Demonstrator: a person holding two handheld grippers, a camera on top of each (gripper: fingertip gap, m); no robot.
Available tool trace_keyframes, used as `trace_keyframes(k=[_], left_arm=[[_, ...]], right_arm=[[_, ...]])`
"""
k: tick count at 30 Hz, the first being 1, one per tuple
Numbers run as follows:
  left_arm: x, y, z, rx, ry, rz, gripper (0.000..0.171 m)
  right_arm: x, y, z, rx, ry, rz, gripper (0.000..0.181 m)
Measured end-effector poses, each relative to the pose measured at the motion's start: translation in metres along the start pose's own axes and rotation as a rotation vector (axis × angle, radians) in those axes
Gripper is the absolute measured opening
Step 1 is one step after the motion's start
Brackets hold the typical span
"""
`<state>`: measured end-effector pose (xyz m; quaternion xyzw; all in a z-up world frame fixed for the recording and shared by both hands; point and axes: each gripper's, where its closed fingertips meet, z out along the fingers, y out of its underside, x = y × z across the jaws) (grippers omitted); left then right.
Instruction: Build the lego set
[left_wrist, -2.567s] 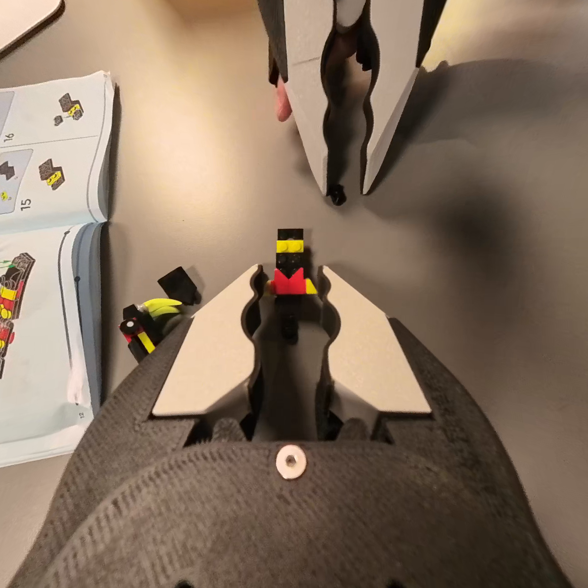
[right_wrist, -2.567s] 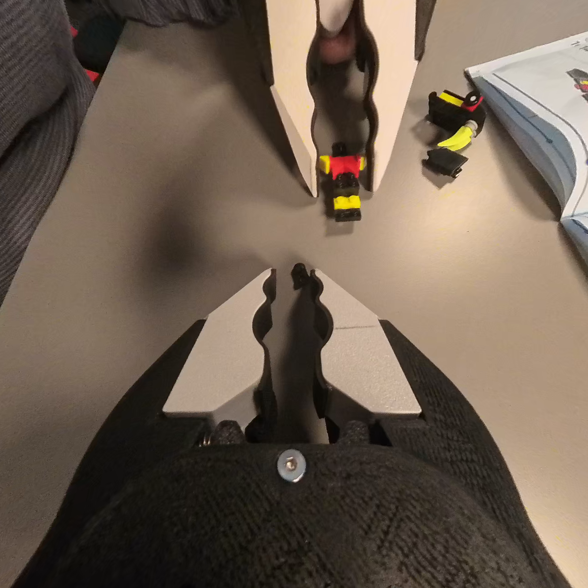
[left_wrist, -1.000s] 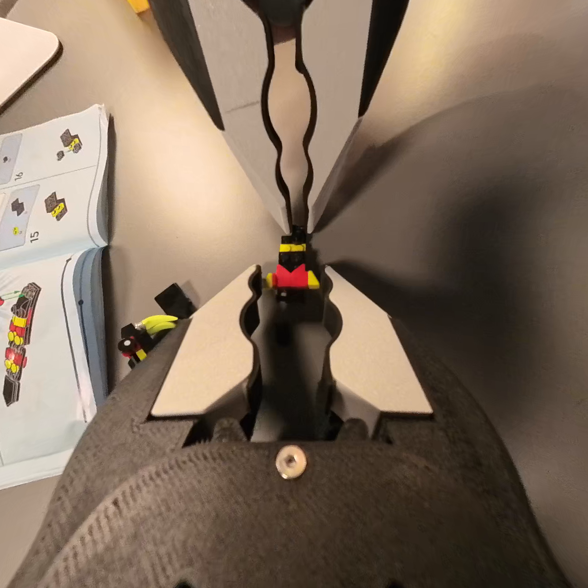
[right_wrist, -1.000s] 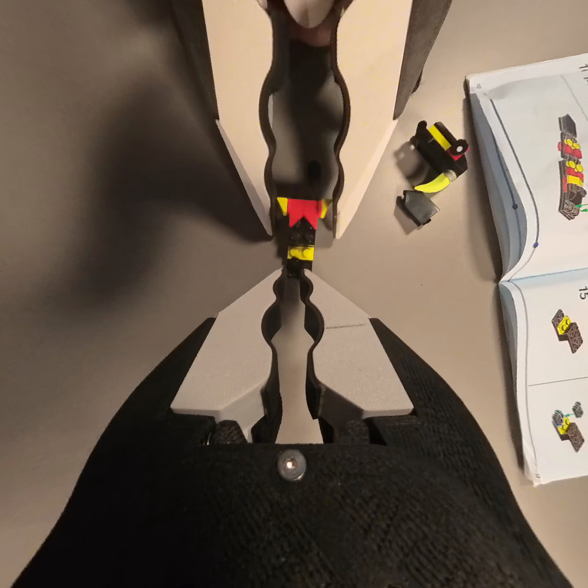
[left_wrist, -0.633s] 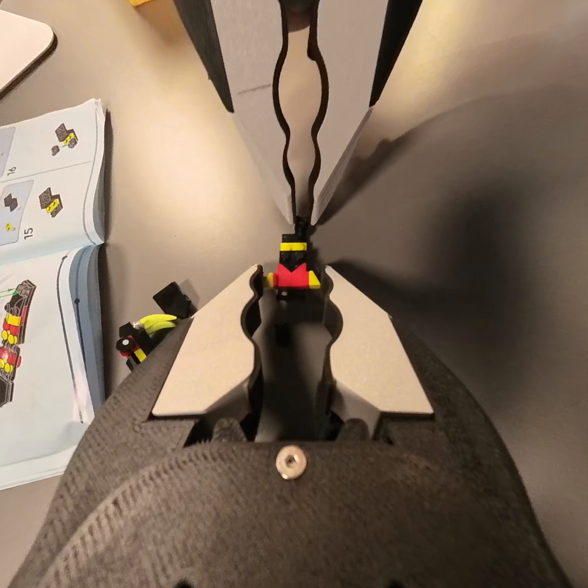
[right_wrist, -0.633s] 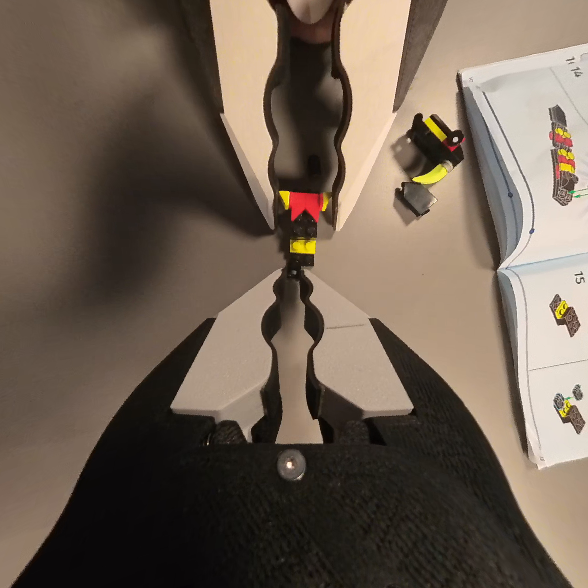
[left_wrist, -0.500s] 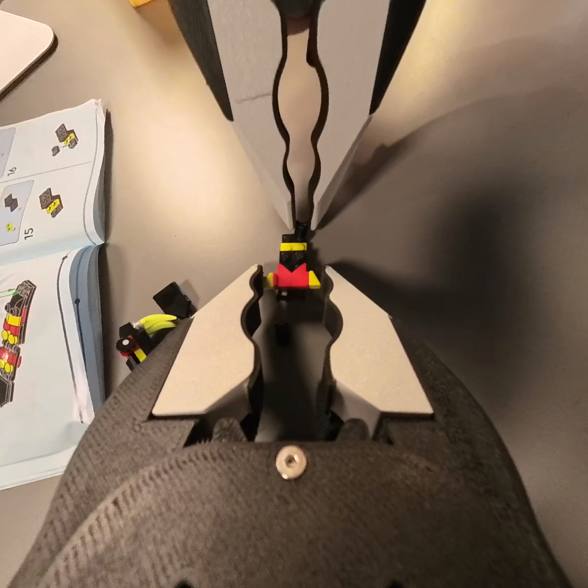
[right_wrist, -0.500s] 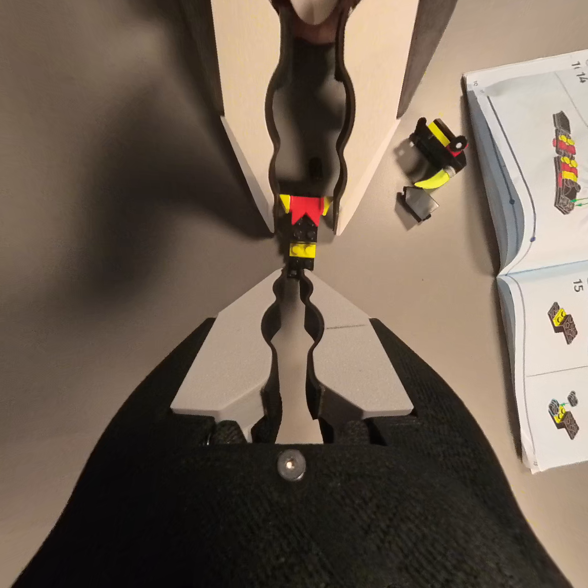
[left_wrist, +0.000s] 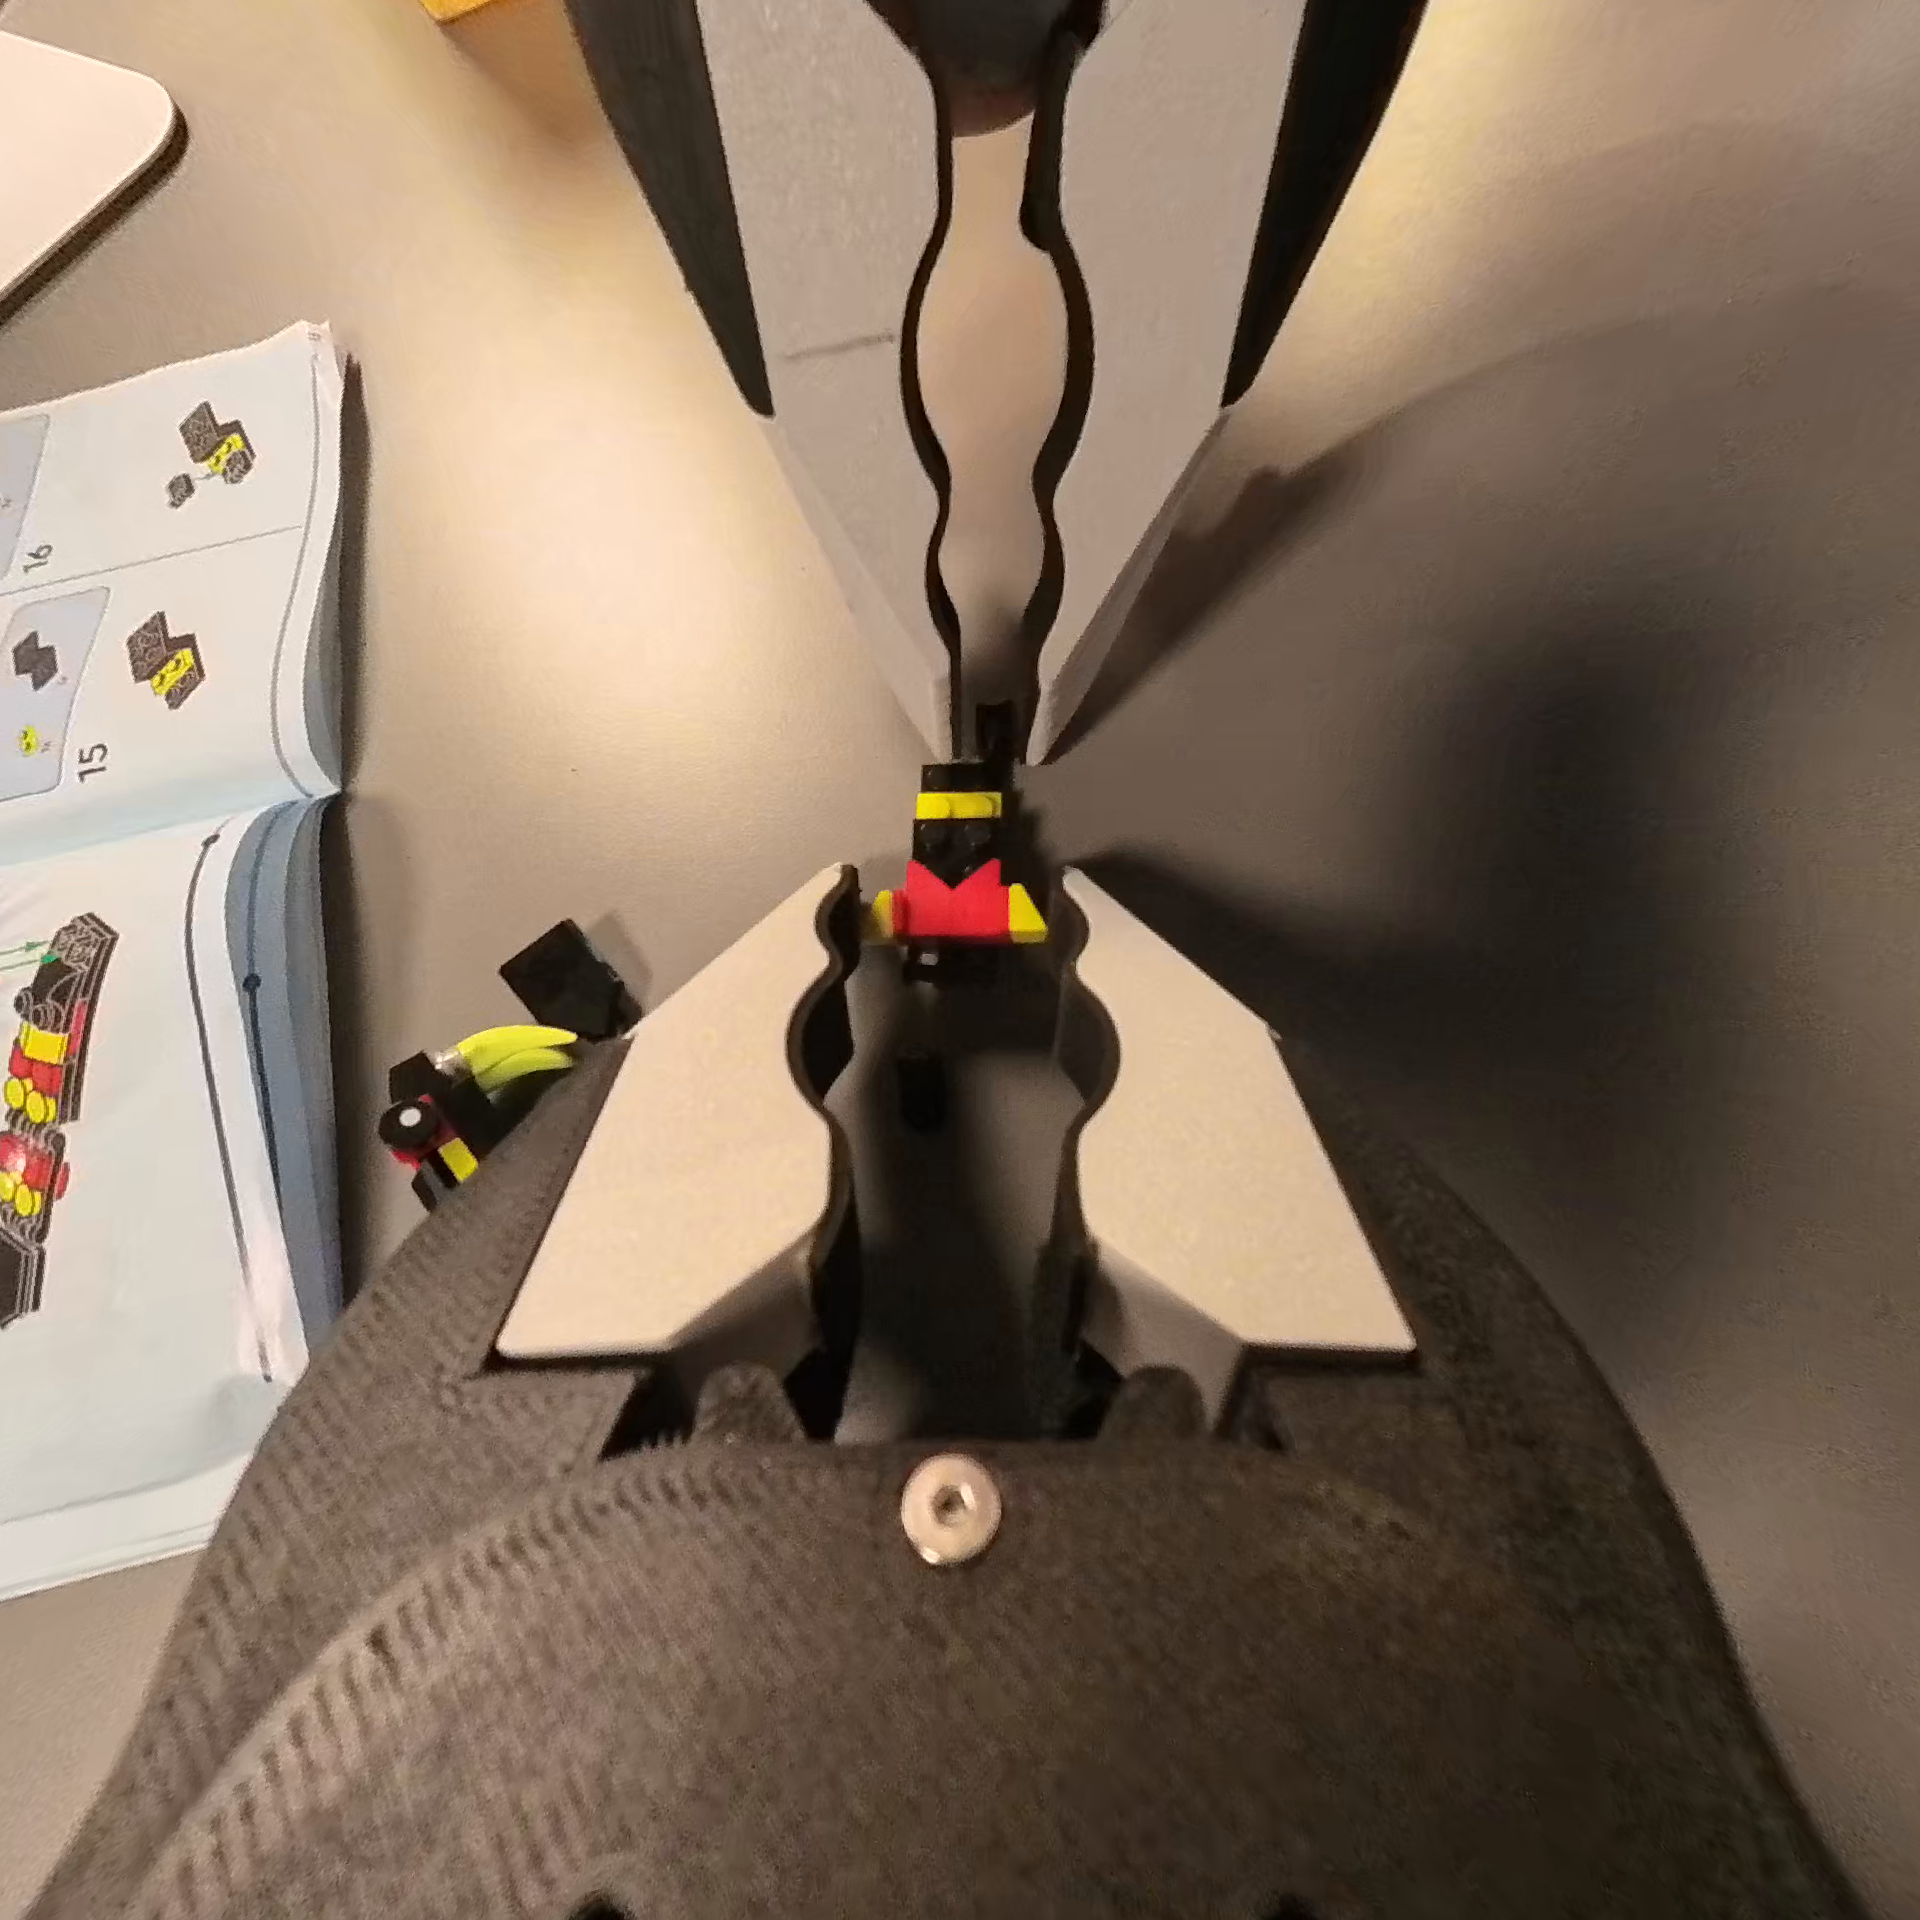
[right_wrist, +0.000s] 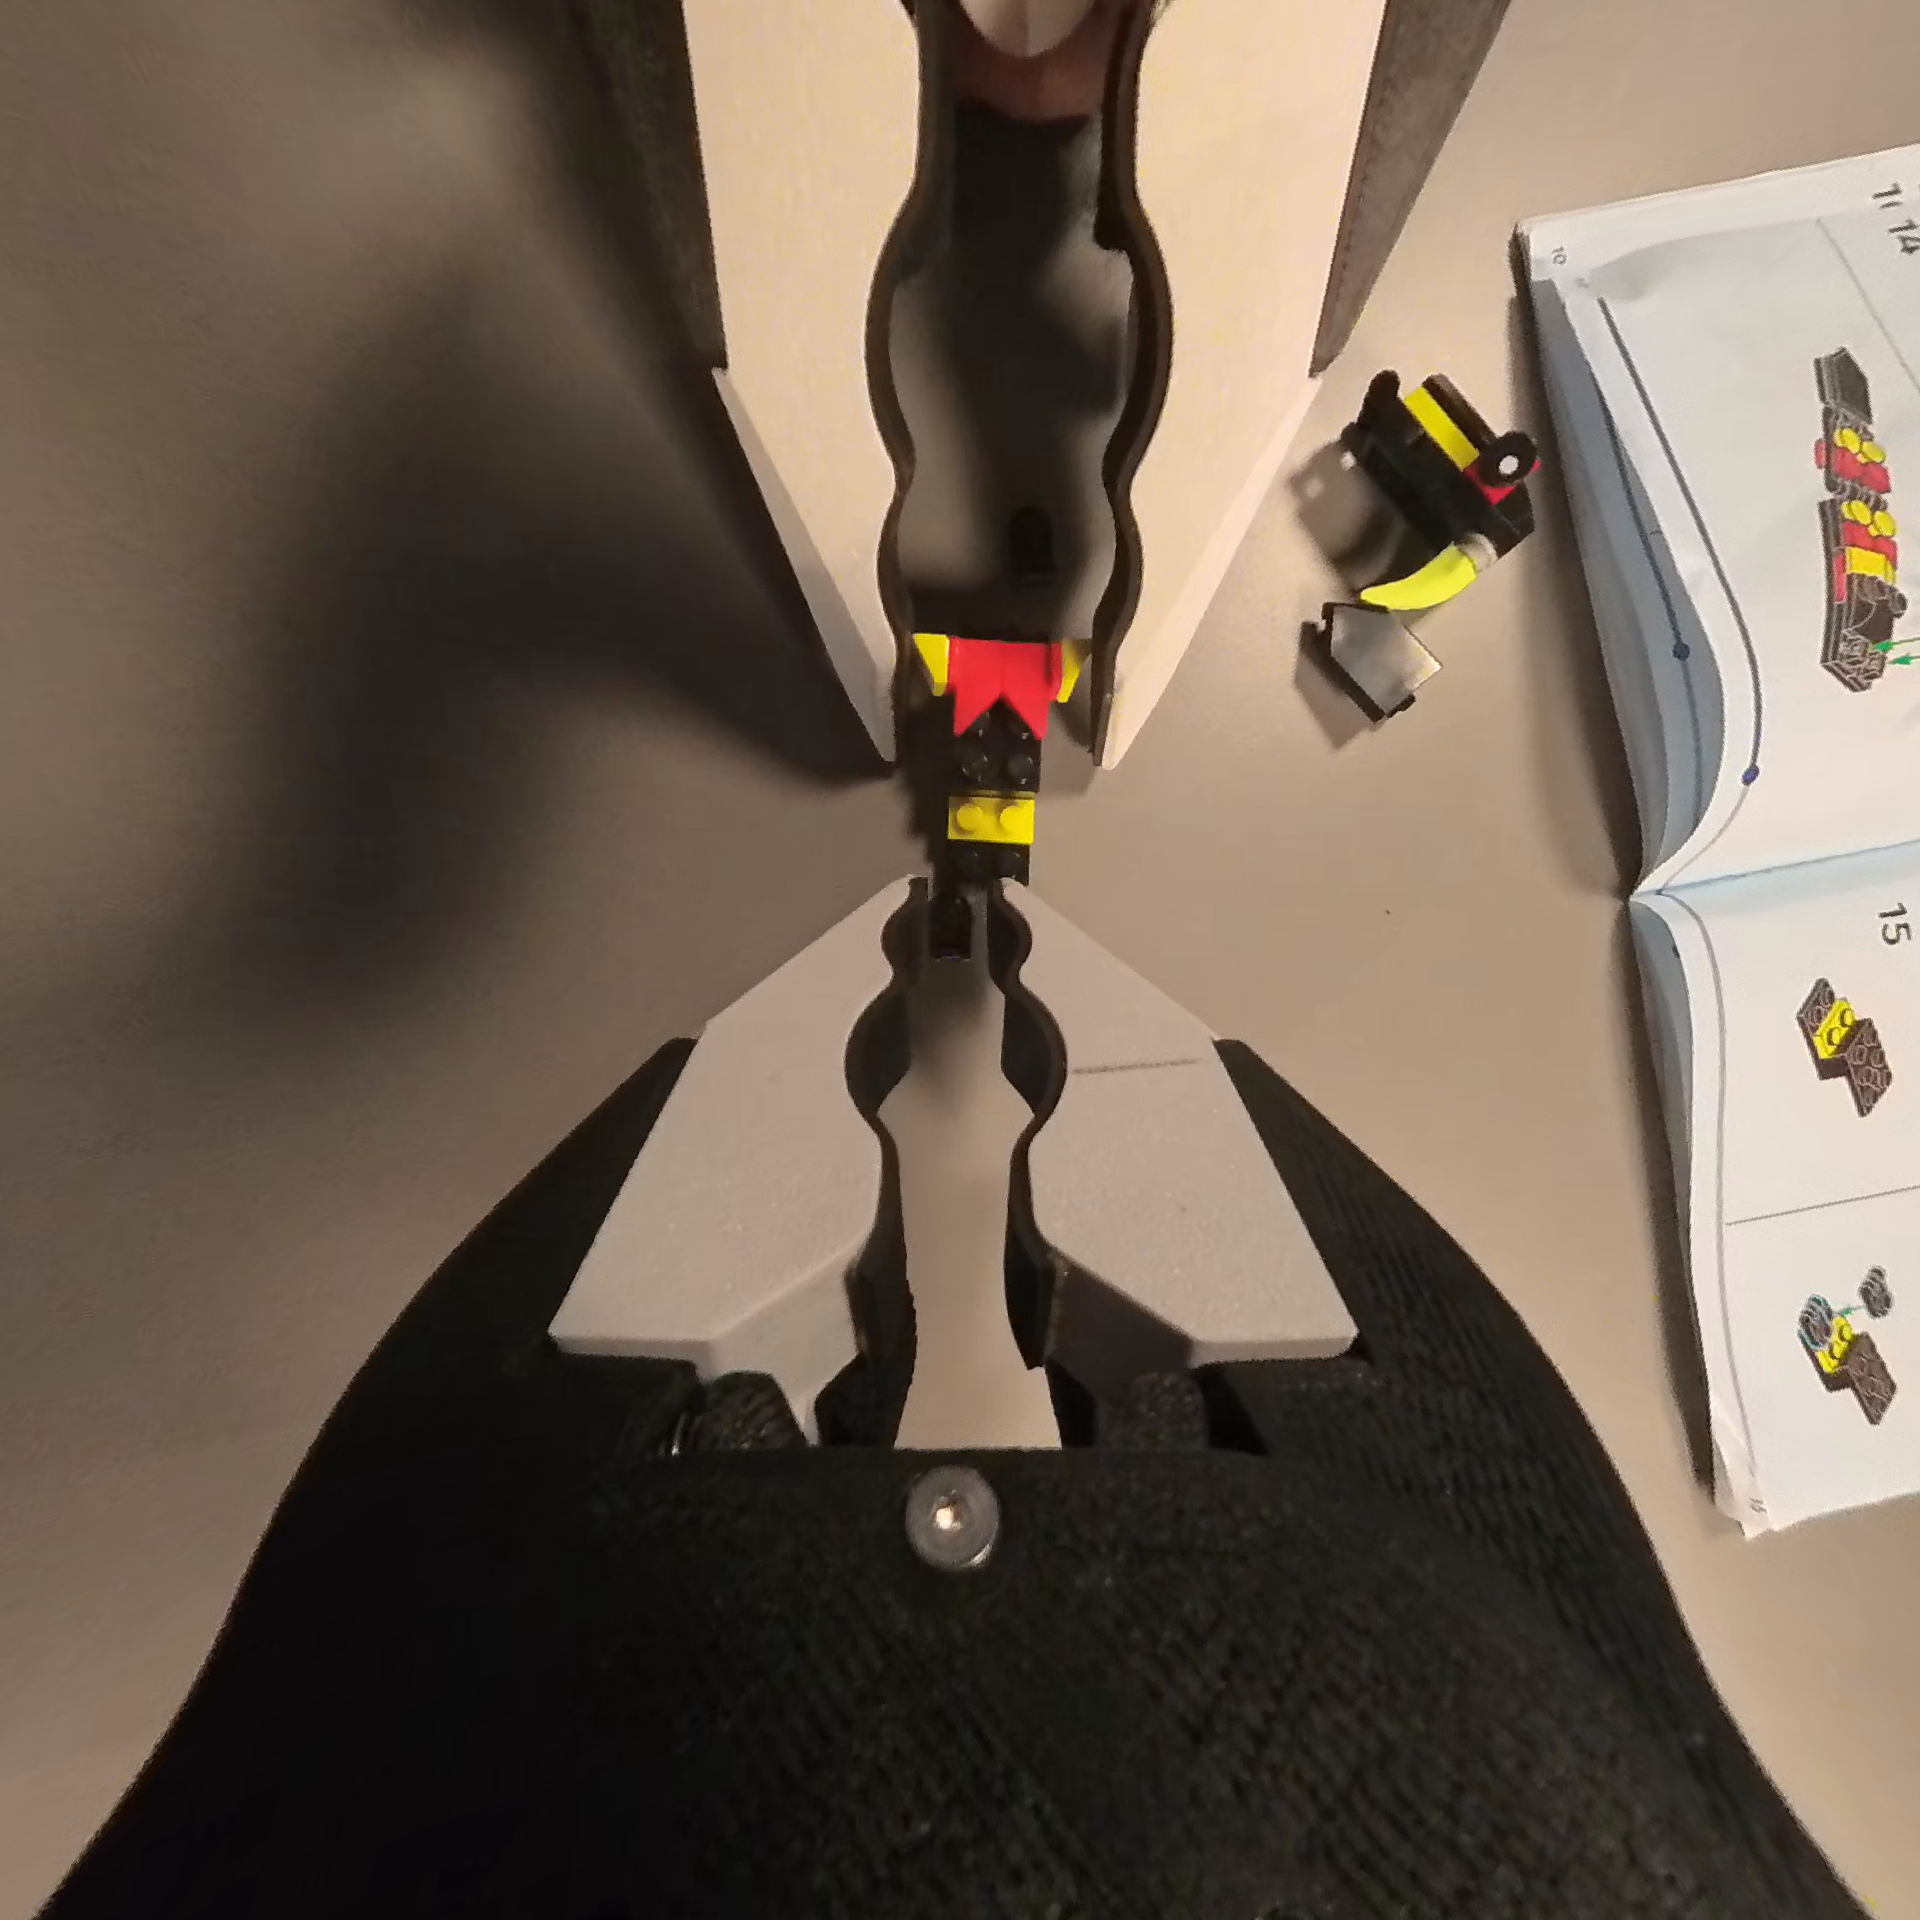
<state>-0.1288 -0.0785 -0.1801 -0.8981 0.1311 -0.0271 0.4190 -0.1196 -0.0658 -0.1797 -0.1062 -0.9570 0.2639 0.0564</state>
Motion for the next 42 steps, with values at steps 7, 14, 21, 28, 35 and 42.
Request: trace_keyframes(k=[7, 14, 21, 28, 35, 42], left_arm=[[0.0, 0.0, 0.0, -0.001, 0.002, -0.003, 0.035], [0.0, 0.0, 0.0, -0.001, 0.003, -0.004, 0.035], [-0.001, -0.001, 0.001, 0.005, -0.021, 0.014, 0.04], [0.0, -0.004, 0.005, 0.003, -0.012, 0.012, 0.034], [0.0, -0.004, 0.005, -0.002, 0.002, -0.012, 0.033], [0.002, -0.004, 0.005, -0.001, 0.011, -0.004, 0.033]], right_arm=[[-0.001, 0.002, -0.006, 0.01, 0.037, 0.018, 0.016], [-0.005, 0.007, -0.003, 0.021, 0.027, 0.036, 0.012], [0.002, -0.003, -0.011, 0.091, 0.049, 0.056, 0.005], [0.003, -0.004, -0.007, 0.099, 0.055, 0.034, 0.005], [0.007, -0.002, -0.006, 0.08, 0.059, -0.001, 0.006], [0.009, -0.001, -0.005, 0.063, 0.043, -0.046, 0.006]])
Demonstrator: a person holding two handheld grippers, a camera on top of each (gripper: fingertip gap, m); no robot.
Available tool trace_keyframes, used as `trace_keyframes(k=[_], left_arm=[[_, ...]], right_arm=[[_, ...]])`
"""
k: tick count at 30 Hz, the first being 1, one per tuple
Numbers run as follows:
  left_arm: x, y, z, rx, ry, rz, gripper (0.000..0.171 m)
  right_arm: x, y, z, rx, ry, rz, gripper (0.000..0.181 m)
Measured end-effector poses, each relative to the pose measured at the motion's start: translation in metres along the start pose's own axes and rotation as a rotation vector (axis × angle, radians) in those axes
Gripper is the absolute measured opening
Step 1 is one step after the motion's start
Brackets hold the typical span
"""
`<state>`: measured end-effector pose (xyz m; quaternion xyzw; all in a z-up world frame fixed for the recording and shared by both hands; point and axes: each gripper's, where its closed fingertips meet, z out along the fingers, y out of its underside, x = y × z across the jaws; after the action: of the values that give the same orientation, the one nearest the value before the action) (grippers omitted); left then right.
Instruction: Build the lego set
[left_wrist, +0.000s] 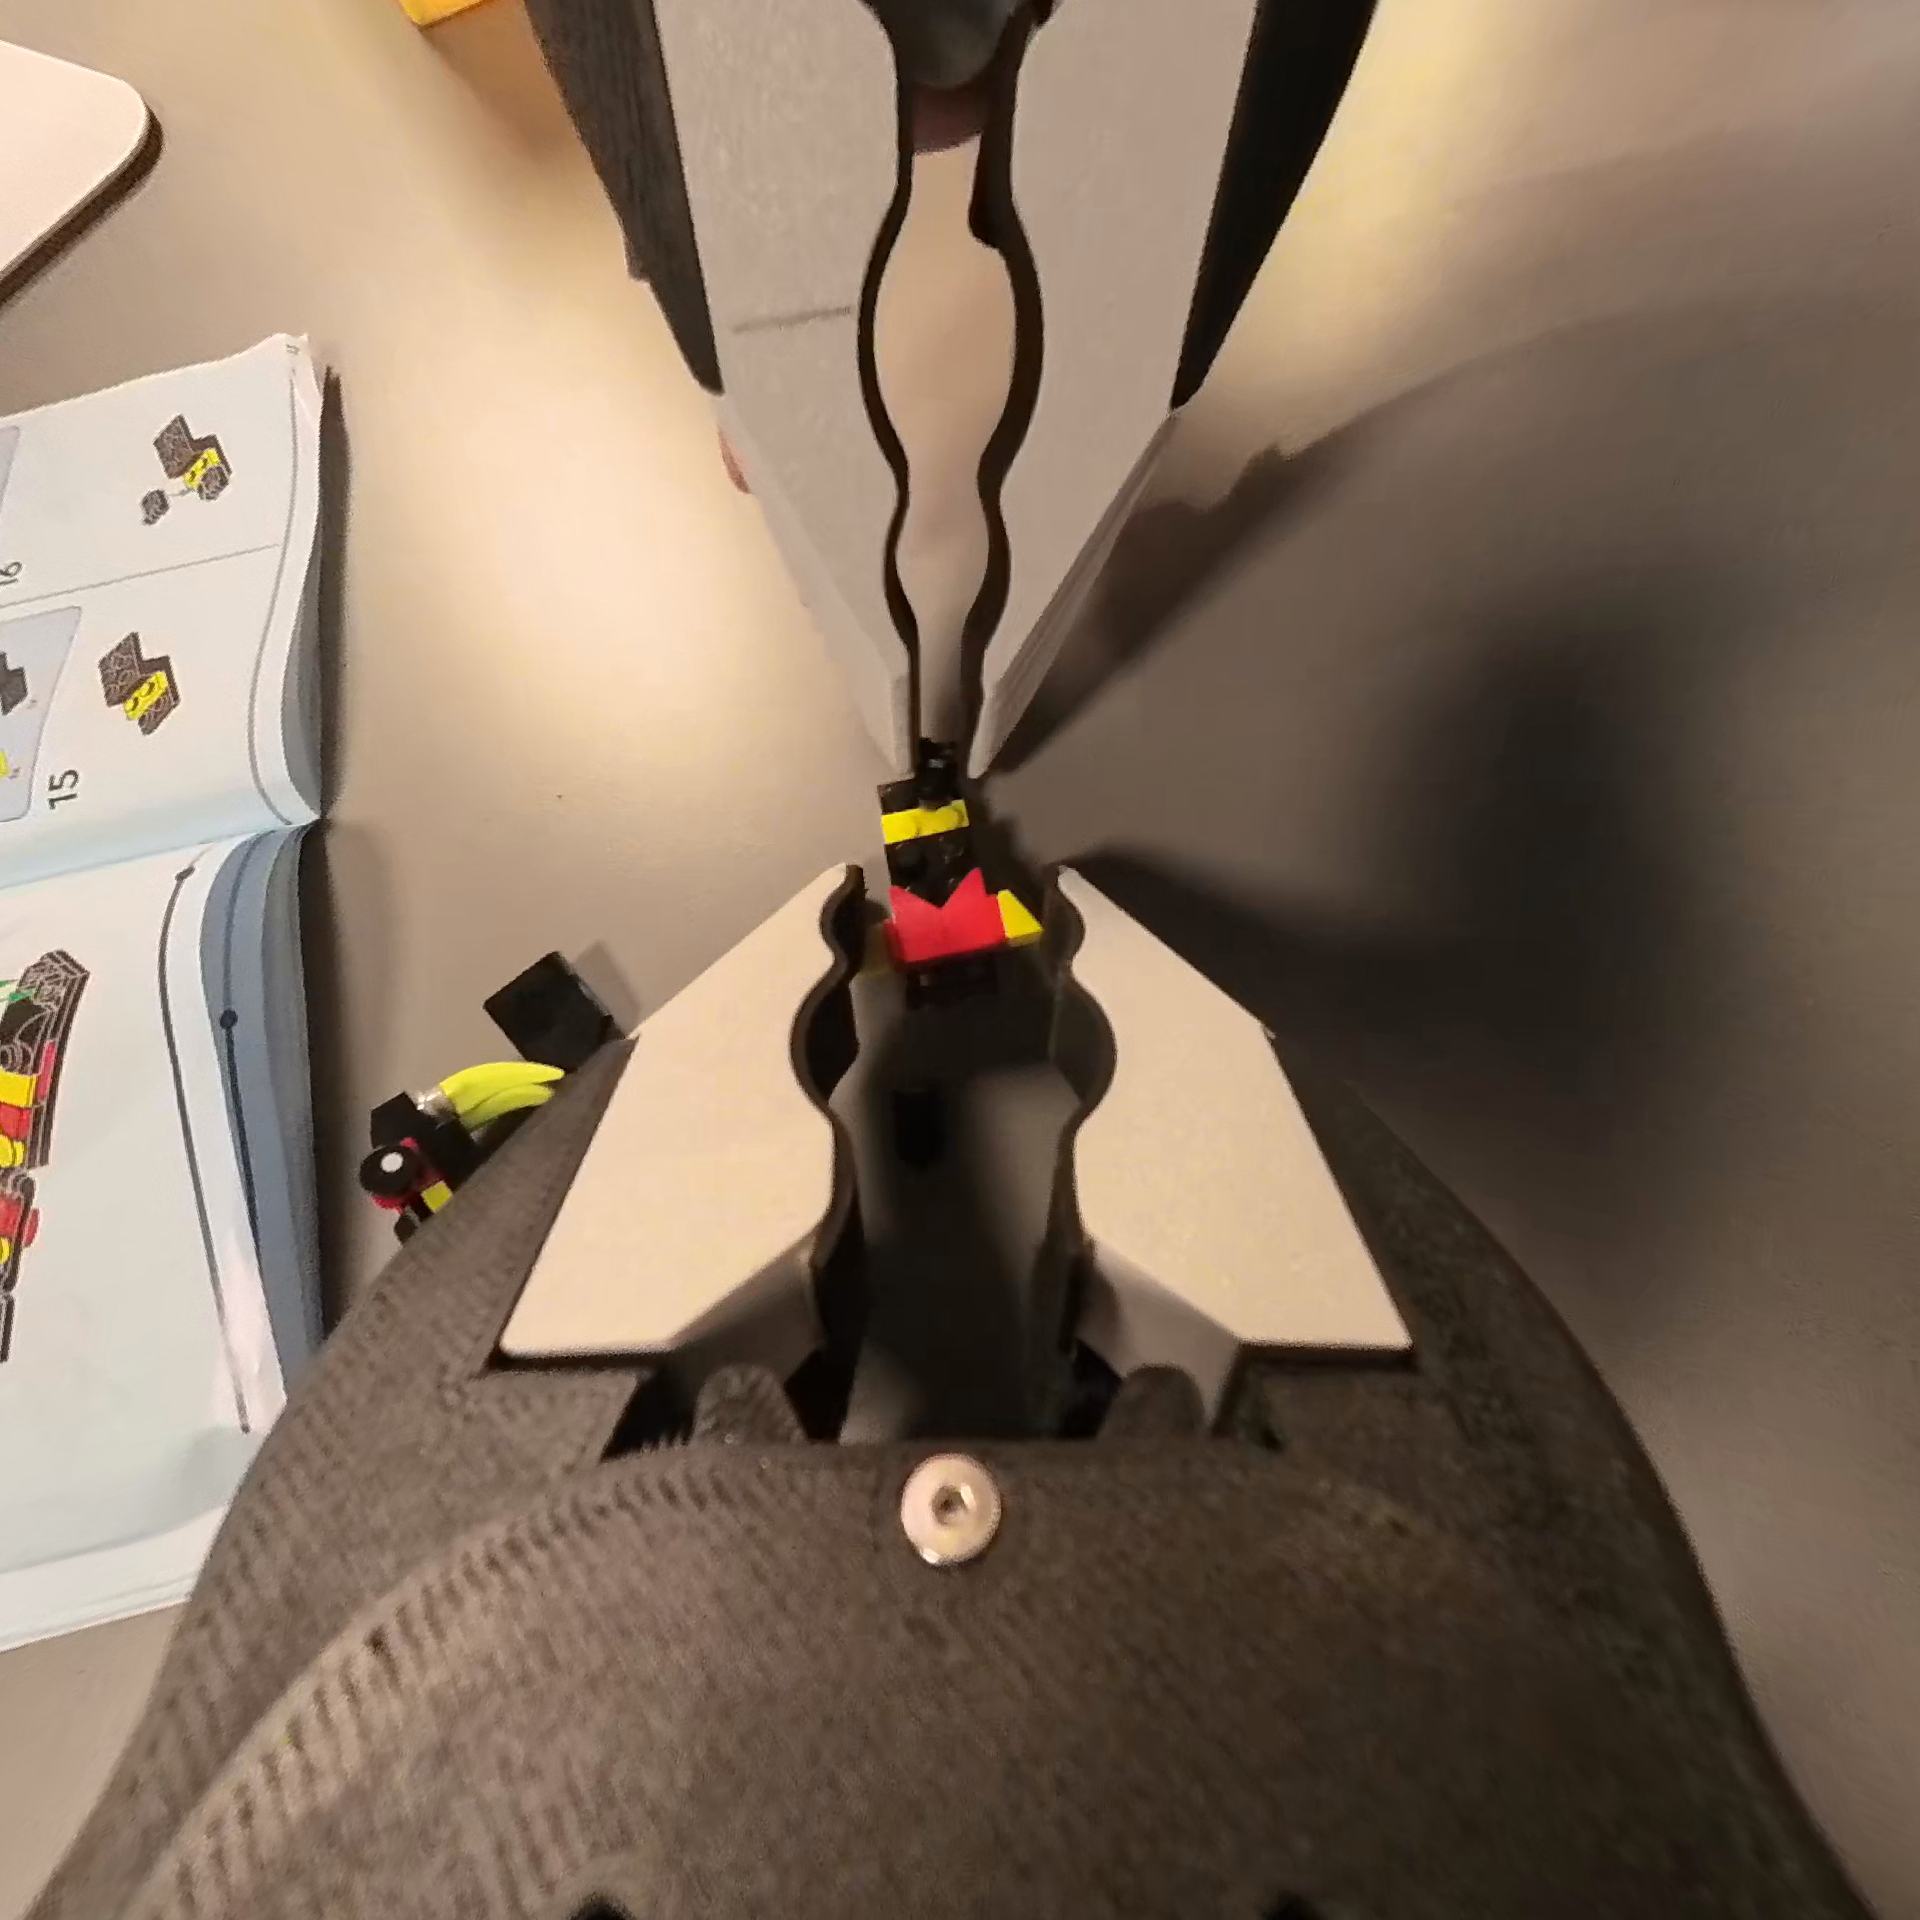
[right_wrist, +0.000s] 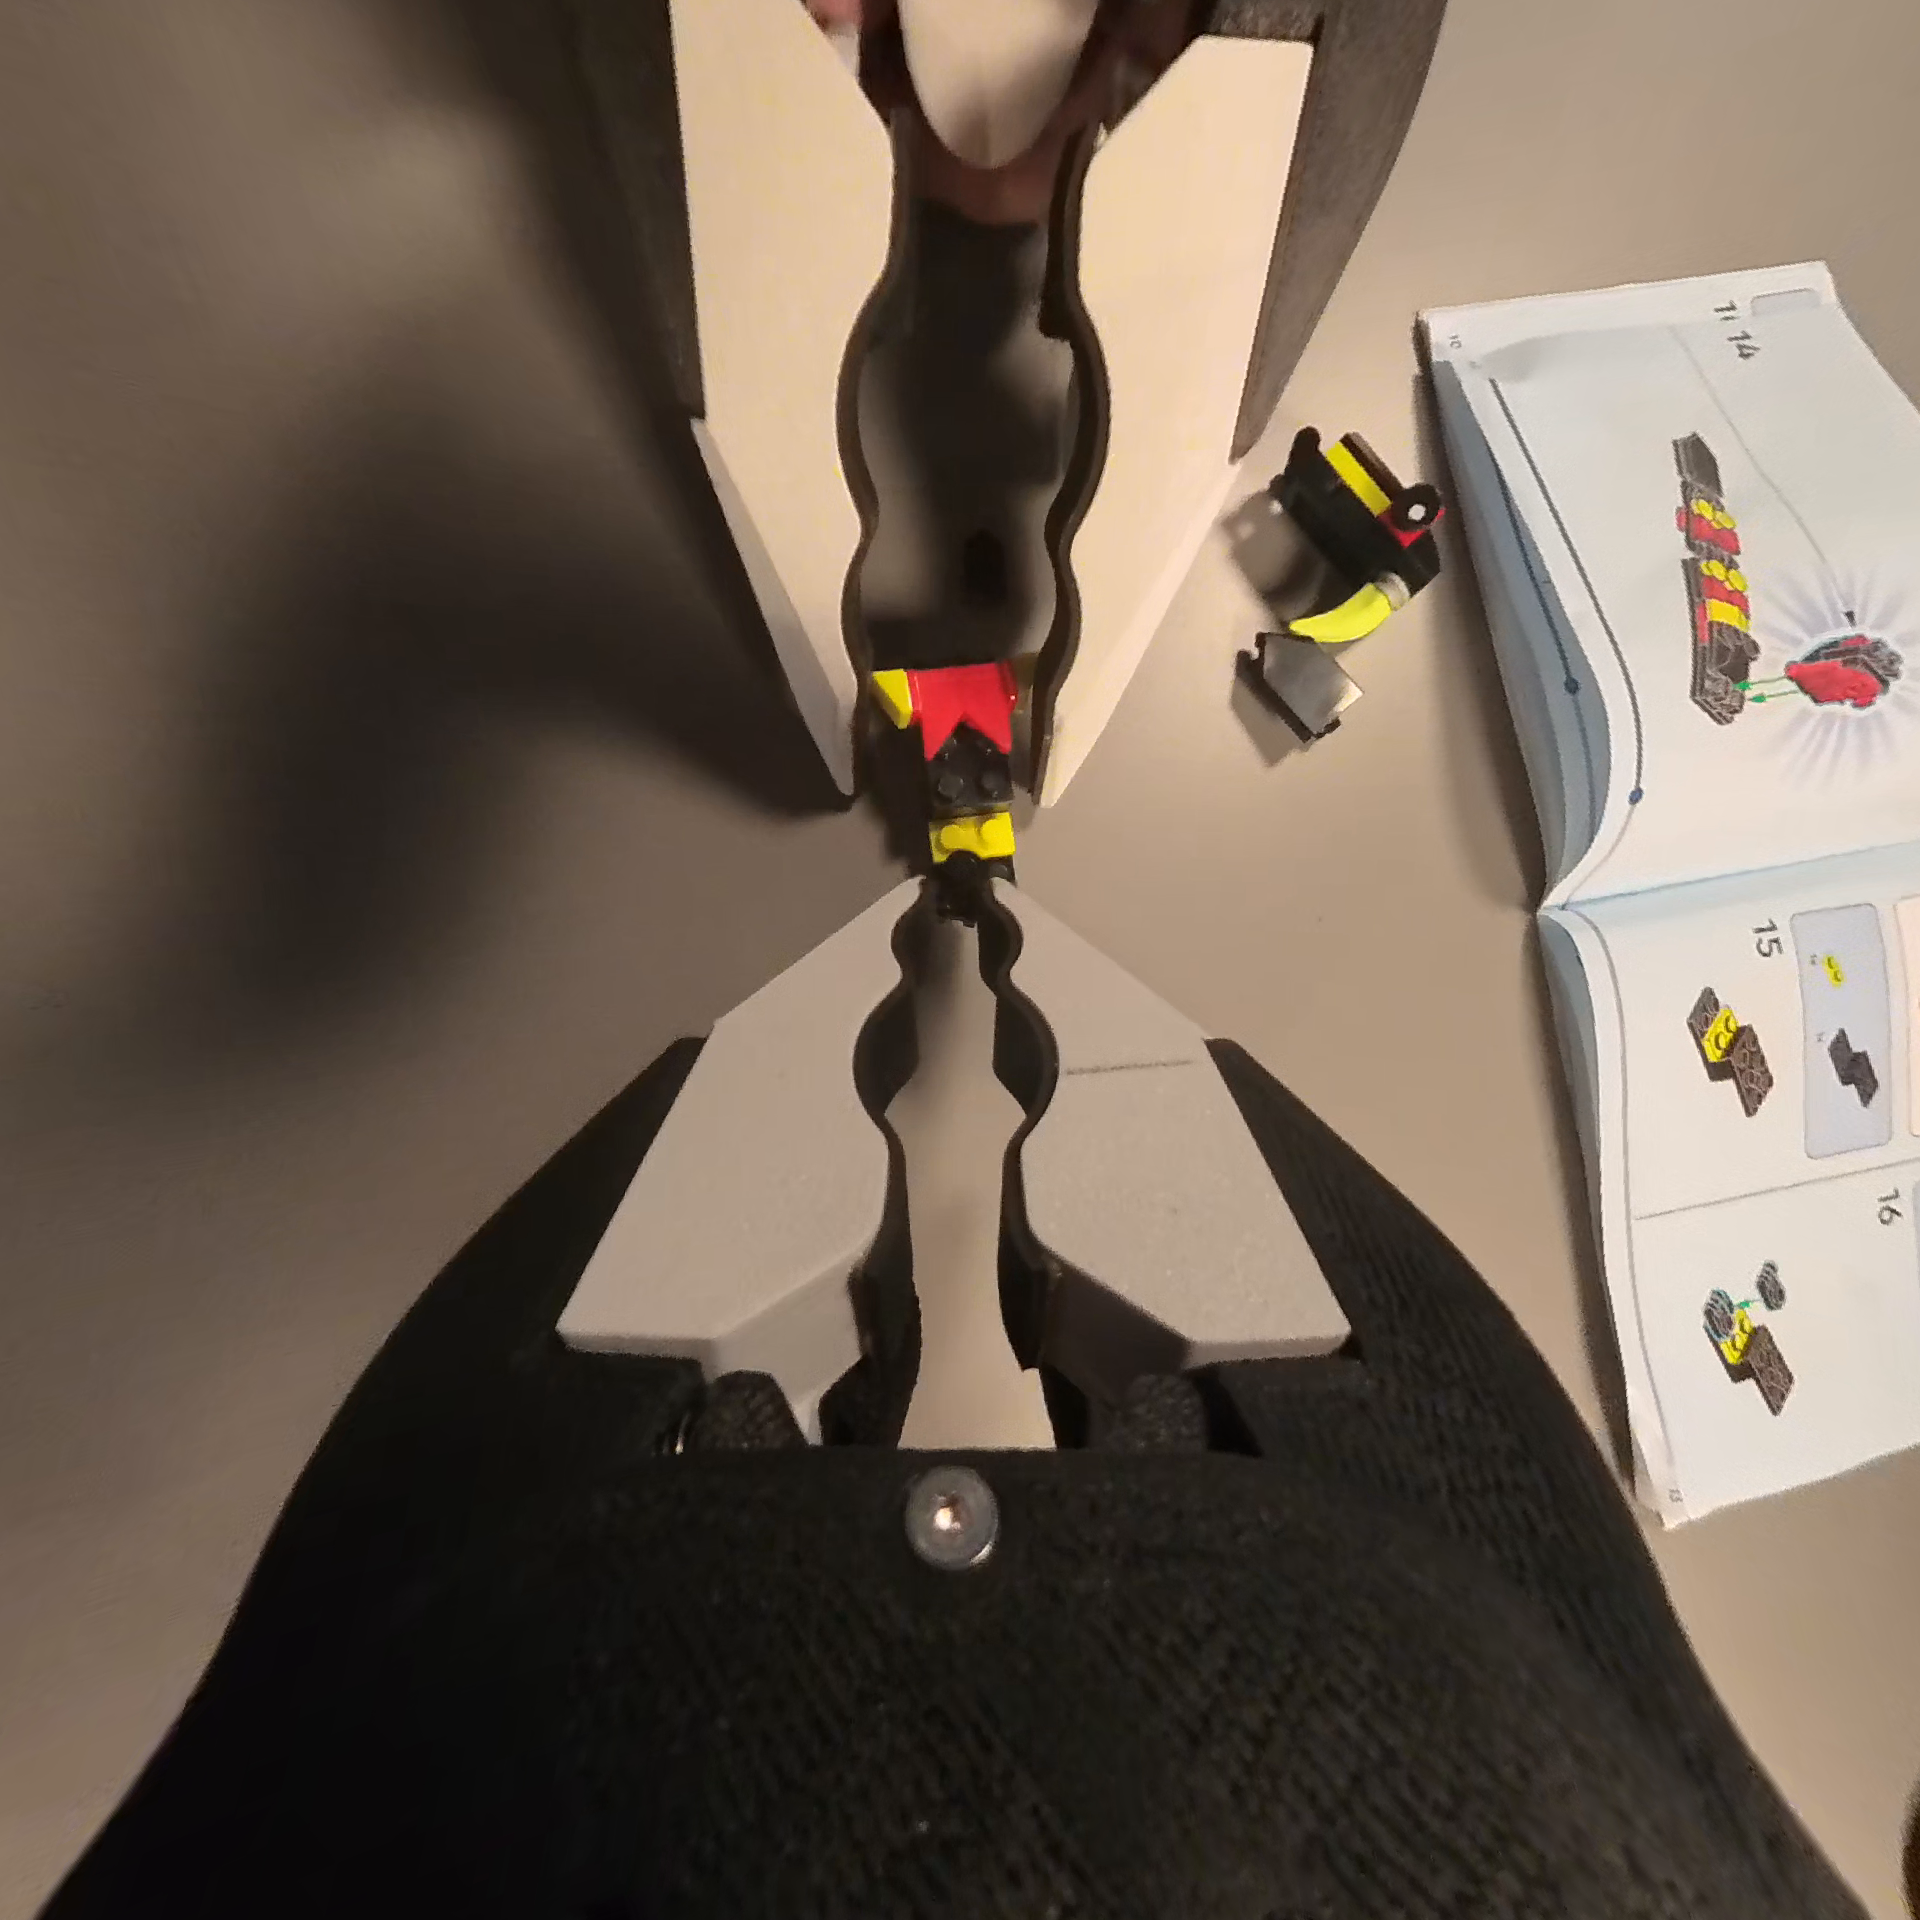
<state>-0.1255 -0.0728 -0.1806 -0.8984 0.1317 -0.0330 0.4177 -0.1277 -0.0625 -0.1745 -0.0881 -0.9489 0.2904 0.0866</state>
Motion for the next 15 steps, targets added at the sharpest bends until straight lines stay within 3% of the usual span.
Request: trace_keyframes(k=[15], left_arm=[[0.0005, 0.0001, -0.0001, 0.0, 0.004, 0.0, 0.033]], right_arm=[[-0.0016, 0.0011, 0.0015, -0.01, -0.007, -0.024, 0.008]])
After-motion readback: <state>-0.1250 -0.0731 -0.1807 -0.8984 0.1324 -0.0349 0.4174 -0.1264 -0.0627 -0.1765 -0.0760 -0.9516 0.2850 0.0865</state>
